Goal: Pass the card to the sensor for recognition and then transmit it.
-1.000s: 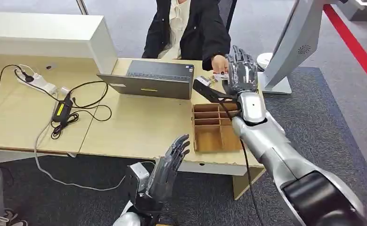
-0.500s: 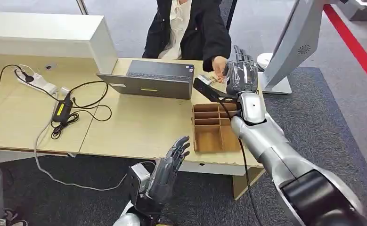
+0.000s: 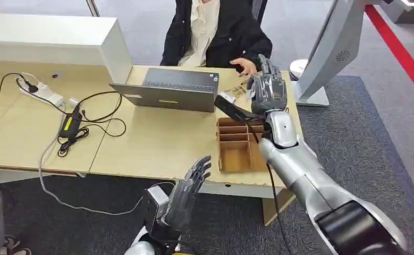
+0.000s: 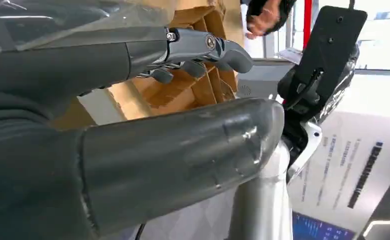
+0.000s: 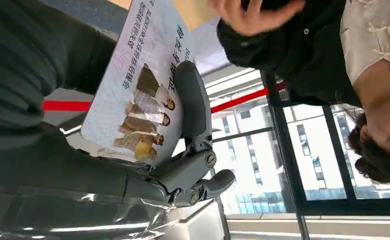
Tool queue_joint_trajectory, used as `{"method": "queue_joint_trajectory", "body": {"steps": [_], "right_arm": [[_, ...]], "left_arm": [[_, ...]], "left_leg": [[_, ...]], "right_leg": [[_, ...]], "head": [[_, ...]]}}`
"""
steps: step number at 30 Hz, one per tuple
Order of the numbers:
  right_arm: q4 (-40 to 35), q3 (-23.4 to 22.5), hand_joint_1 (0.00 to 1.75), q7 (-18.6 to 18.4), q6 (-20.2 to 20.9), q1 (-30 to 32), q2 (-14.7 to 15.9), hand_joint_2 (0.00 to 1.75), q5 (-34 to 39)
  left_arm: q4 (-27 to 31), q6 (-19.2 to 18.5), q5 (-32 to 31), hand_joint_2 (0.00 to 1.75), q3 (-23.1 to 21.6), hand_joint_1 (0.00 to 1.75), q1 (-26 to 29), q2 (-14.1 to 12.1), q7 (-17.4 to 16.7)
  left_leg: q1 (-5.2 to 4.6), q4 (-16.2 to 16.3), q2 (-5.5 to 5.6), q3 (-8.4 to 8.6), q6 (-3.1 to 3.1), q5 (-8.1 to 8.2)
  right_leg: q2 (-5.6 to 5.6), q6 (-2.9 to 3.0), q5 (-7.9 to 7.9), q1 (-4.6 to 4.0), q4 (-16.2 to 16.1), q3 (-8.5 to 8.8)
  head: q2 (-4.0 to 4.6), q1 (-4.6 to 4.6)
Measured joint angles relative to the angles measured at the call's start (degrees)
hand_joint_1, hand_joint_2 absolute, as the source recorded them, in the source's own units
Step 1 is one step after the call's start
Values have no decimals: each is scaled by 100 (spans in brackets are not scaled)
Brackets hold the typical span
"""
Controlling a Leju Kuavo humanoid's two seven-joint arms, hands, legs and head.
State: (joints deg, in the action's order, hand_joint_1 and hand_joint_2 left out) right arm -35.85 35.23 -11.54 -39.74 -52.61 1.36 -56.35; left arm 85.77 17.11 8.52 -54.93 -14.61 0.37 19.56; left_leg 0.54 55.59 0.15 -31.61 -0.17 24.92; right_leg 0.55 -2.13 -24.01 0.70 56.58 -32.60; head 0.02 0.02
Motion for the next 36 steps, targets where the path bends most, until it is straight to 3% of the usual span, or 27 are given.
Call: {"method": "queue_joint_trajectory", "body": {"steps": [7,12,23,36], "right_arm": [[-592,-395,175,-262,-4,345,386,175,4],[-937,-905,175,-229,-13,611,728,175,250],[-1486,-1875,175,-406,-18,1188,1156,175,35],[-1374,-2378,175,-225,-15,1726,1241,175,16]], "left_arm": [[148,46,-111,0,20,0,145,-98,-92],[267,55,-151,0,28,0,249,-162,-149],[411,39,-301,0,72,0,318,-199,-212],[474,55,-385,0,155,0,390,-199,-258]], "left_leg": [[-1,1,0,1,0,0],[-1,1,0,-1,0,0],[-1,0,-2,0,1,3],[-1,-1,0,-2,1,3]], "right_leg": [[0,0,0,1,-2,-1],[0,0,1,2,-2,1],[-1,1,-2,1,-1,1],[-1,1,-3,1,-2,1]], "head": [[0,0],[0,-2],[0,0],[0,-2]]}}
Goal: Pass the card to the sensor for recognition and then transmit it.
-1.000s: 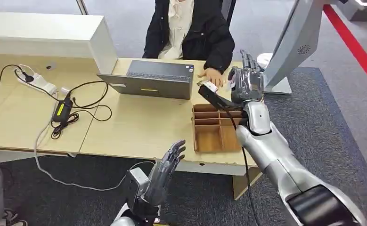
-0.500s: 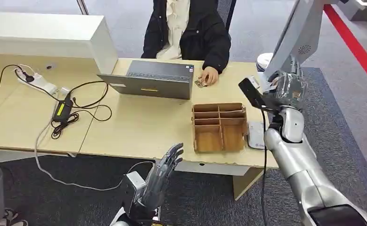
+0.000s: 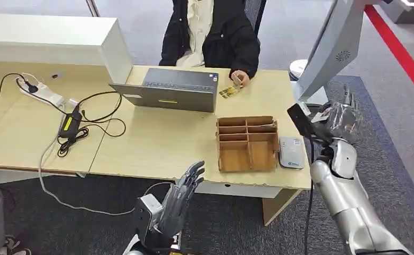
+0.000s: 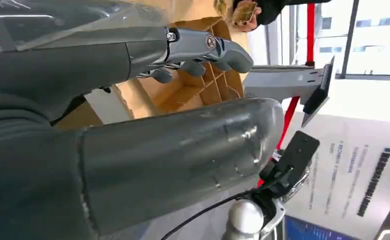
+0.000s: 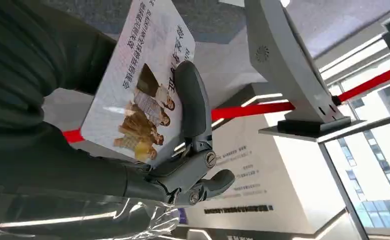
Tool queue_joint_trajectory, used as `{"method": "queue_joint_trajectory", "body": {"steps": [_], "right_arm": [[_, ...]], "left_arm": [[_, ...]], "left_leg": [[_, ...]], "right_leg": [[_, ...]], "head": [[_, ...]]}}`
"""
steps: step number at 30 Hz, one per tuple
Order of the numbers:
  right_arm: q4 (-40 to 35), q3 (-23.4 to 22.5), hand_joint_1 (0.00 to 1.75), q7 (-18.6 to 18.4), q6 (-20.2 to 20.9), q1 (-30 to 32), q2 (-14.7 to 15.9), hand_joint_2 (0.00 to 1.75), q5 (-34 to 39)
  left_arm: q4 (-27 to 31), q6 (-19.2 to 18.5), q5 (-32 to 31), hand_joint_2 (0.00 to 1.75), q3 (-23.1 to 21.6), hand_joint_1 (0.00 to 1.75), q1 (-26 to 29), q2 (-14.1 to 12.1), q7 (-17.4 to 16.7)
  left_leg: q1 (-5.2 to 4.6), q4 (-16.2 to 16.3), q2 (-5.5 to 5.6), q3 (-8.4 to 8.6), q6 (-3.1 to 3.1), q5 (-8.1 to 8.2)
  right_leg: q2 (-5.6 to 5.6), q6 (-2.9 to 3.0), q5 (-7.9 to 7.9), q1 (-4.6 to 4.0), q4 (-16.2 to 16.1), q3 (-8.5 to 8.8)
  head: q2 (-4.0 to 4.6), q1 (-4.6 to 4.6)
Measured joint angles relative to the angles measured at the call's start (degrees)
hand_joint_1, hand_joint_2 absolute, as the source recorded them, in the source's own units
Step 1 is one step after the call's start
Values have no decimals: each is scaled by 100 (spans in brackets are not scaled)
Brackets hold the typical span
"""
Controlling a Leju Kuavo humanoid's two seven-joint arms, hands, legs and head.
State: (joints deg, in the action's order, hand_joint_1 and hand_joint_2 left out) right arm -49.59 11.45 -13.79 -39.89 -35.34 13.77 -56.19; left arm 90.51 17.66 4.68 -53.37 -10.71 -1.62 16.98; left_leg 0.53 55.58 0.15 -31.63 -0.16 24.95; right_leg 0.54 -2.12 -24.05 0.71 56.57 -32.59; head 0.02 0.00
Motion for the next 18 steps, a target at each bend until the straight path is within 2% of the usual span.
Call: {"method": "queue_joint_trajectory", "body": {"steps": [18], "right_arm": [[724,-173,175,332,0,380,-221,175,15]], "left_arm": [[0,31,18,0,0,0,33,2,-15]], "left_leg": [[0,-1,-1,0,0,0]], "right_leg": [[0,0,-1,0,0,0]], "head": [[0,2]]}}
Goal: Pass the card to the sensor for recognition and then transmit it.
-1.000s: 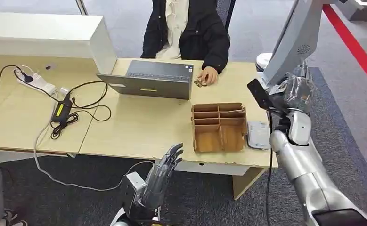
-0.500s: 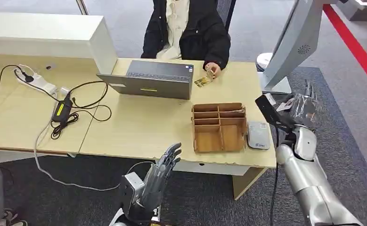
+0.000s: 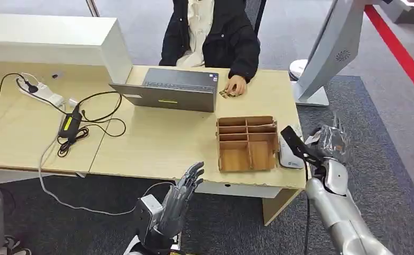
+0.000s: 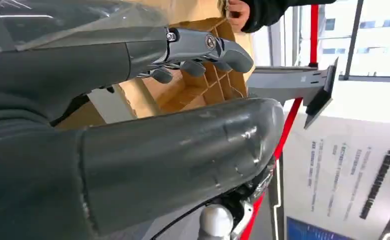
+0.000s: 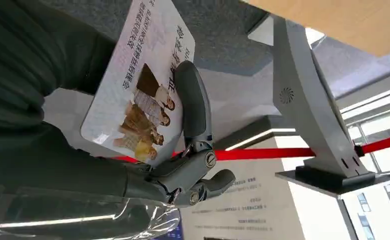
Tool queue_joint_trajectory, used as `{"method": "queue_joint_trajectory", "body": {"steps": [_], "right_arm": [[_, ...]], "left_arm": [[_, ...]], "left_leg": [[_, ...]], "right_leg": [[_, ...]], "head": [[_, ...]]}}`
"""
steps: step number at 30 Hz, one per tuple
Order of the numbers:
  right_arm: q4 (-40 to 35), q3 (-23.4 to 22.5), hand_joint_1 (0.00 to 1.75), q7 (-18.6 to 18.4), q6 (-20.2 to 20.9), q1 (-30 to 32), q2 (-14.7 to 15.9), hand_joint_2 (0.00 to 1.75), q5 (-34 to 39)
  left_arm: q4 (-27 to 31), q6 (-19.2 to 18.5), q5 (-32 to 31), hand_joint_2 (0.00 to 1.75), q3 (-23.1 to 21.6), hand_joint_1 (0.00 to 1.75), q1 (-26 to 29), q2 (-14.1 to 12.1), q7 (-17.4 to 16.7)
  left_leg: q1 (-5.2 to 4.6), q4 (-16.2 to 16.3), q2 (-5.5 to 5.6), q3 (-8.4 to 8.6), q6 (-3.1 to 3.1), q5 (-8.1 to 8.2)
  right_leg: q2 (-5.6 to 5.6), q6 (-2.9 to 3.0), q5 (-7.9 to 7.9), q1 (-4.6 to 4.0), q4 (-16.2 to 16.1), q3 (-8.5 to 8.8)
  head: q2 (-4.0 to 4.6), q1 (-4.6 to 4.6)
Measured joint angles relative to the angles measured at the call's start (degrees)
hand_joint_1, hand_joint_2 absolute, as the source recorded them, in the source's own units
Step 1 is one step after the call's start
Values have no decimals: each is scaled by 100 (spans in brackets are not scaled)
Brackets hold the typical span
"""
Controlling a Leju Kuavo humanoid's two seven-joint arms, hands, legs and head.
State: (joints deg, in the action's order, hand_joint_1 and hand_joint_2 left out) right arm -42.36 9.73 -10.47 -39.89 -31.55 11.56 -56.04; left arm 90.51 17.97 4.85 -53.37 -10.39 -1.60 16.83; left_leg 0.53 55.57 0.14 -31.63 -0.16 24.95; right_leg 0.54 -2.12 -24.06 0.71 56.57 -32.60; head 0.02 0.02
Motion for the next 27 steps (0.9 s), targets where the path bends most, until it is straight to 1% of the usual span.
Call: {"method": "queue_joint_trajectory", "body": {"steps": [9,27], "right_arm": [[321,15,175,90,0,40,-153,175,0],[712,66,175,120,0,53,-312,175,-4]], "left_arm": [[-2,0,37,0,-2,0,-2,4,13],[-17,-20,142,0,-9,0,-39,4,26]], "left_leg": [[0,0,0,-1,0,0],[0,0,0,-1,0,0]], "right_leg": [[0,0,0,0,0,-1],[0,0,0,0,0,-1]], "head": [[0,-2],[0,0]]}}
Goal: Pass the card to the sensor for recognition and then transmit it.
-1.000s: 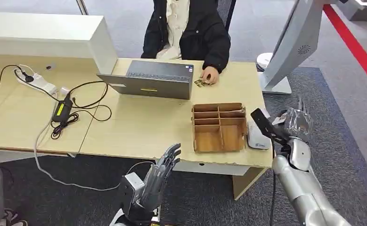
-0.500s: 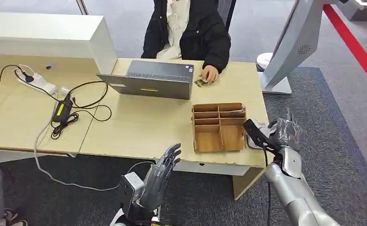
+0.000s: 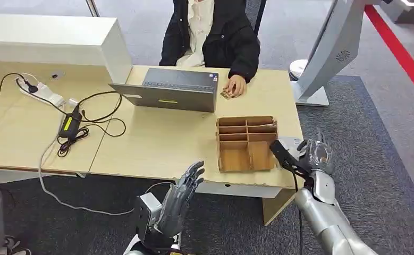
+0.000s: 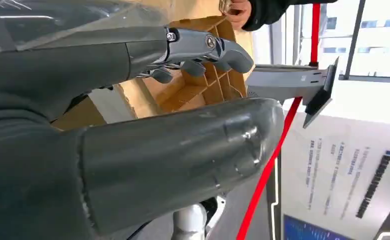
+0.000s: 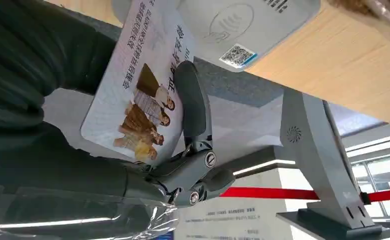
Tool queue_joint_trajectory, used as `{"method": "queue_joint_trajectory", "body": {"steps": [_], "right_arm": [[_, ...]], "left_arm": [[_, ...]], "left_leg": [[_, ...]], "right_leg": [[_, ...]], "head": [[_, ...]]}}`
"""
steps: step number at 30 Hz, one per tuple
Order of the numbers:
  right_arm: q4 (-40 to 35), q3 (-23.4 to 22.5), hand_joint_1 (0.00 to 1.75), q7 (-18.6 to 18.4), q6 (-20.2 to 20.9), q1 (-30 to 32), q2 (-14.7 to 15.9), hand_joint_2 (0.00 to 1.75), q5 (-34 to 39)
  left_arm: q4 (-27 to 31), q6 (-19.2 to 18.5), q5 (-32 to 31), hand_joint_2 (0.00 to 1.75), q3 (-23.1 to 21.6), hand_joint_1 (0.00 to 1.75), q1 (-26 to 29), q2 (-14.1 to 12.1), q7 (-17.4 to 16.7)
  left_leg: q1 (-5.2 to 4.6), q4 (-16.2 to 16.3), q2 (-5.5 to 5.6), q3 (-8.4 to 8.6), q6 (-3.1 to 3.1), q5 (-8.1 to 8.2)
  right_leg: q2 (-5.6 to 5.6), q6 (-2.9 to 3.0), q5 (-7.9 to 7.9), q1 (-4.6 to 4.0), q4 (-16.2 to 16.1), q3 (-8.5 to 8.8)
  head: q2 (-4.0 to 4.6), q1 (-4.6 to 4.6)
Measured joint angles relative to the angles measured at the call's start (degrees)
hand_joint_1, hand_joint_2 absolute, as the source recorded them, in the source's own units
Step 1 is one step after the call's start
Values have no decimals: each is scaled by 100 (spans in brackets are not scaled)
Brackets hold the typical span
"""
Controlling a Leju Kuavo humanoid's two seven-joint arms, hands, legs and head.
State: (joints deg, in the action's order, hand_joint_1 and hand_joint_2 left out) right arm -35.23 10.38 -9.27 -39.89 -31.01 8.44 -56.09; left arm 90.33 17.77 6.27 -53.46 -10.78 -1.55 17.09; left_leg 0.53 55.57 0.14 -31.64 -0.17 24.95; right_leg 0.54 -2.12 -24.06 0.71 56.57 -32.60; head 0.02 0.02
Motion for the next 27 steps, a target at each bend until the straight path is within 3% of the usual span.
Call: {"method": "queue_joint_trajectory", "body": {"steps": [27], "right_arm": [[109,496,175,-7,149,-30,-157,175,287]], "left_arm": [[20,28,-55,0,0,0,29,-4,-68]], "left_leg": [[0,0,0,0,0,0]], "right_leg": [[0,0,0,0,0,2]], "head": [[0,-2]]}}
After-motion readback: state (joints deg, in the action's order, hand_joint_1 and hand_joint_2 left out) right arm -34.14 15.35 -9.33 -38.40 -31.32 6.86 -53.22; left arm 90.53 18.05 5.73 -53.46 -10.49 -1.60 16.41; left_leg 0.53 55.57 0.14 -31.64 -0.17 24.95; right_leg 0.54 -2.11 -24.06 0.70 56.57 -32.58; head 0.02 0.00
